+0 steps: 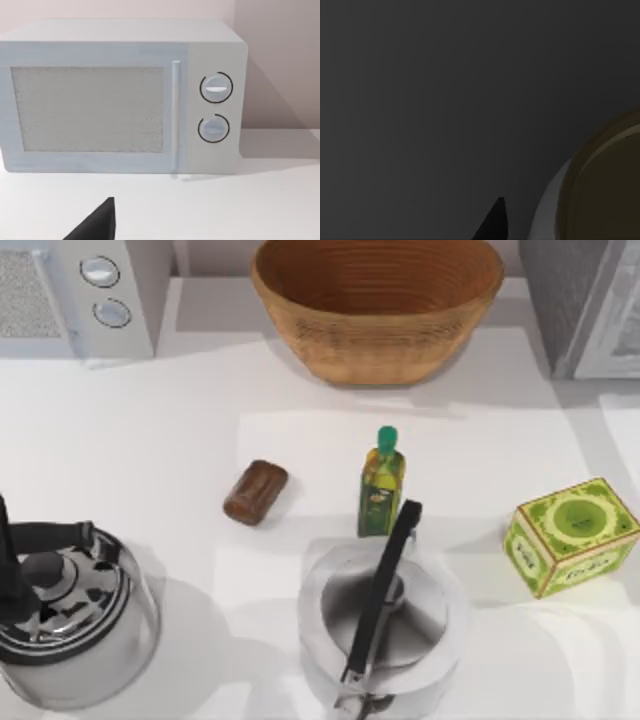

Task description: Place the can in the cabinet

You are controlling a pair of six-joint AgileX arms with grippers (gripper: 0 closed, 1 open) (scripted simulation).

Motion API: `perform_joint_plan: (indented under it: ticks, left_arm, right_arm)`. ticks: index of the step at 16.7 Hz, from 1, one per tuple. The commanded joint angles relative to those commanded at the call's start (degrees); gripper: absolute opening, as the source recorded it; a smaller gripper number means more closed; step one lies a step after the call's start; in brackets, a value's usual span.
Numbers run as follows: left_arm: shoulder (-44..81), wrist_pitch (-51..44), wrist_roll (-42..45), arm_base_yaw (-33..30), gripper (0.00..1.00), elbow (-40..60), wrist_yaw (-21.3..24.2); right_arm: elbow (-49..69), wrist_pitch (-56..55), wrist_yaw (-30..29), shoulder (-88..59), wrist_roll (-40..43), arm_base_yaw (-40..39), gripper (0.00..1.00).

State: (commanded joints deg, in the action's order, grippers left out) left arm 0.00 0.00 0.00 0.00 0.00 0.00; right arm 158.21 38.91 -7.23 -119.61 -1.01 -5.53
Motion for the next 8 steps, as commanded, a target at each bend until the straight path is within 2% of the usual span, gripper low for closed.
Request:
perform_joint_plan:
  ticks: [4, 8]
  left_arm:
    - [0.0, 0.0, 0.0, 0.0, 1.0, 0.0, 0.0]
    - [0.0, 0.0, 0.0, 0.0, 1.0, 0.0, 0.0]
  right_arm:
    - [0.1, 0.0, 0.0, 0.0, 0.0, 0.0, 0.0]
    - [0.1, 0.0, 0.0, 0.0, 0.0, 0.0, 0.3]
